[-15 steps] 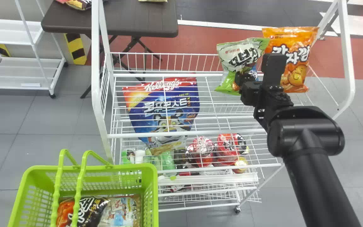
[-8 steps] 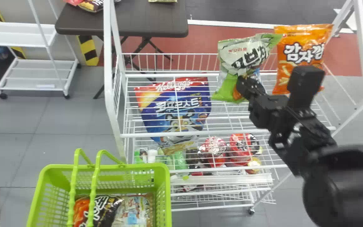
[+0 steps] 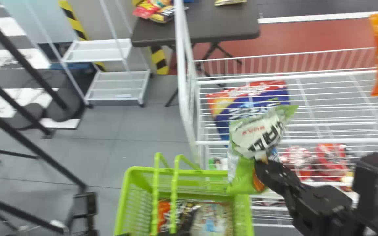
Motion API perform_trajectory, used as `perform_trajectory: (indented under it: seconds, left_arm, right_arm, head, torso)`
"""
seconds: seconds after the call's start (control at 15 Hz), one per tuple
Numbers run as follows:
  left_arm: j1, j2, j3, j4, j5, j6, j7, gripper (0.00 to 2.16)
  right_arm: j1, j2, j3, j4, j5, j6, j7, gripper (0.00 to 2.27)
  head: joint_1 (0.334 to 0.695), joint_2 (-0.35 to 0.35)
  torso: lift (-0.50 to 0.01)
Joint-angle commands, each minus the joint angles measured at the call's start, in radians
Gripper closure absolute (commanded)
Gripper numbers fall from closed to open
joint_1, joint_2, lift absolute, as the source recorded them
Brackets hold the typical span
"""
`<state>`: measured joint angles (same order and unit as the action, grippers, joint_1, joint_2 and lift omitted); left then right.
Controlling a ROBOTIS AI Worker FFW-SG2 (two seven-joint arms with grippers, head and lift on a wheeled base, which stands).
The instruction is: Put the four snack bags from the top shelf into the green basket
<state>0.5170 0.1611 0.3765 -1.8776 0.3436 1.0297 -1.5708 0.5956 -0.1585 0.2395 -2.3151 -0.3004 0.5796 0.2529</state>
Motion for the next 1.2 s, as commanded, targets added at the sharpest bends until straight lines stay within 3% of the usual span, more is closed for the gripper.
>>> perform_trajectory:
  seconds: [0.0,0.6,0.67,0.73,0.8,0.87,1.13]
  left_arm:
    - [0.0,0.001,0.001,0.0,0.0,0.001,-0.01,2.15]
    - [0.005,0.001,-0.002,-0.003,0.0,0.001,-0.01,2.15]
    - [0.006,0.001,0.001,-0.003,0.0,0.001,-0.01,2.15]
    - [0.006,0.003,0.002,-0.003,0.002,0.001,-0.01,2.15]
    - [0.006,0.005,0.002,-0.002,0.002,-0.003,-0.01,2.15]
    - [0.006,0.006,0.001,-0.002,0.003,0.001,-0.01,2.15]
    - [0.003,0.008,-0.001,0.001,0.003,-0.003,-0.01,2.15]
  right_arm:
    - [0.003,-0.006,0.058,0.009,-0.016,0.089,-0.001,2.25]
    - [-0.23,0.008,0.302,0.445,-0.103,-0.016,-0.038,2.25]
    - [-0.246,0.016,0.305,0.459,-0.098,0.009,-0.038,2.07]
    - [-0.255,0.017,0.307,0.467,-0.114,0.03,-0.038,1.3]
    - [-0.257,0.013,0.303,0.46,-0.129,0.061,-0.034,0.3]
    - [-0.252,0.0,0.299,0.433,-0.134,0.101,-0.032,0.0]
    - [-0.177,-0.012,0.133,0.235,-0.174,0.316,0.04,0.04]
  head:
    - [0.695,0.329]
    - [0.695,0.35]
    - [0.695,0.35]
    - [0.695,0.35]
    - [0.695,0.35]
    - [0.695,0.35]
    - [0.695,0.35]
  torso:
    - [0.0]
    - [0.0]
    - [0.0]
    - [0.0]
    - [0.0]
    - [0.0]
    - [0.0]
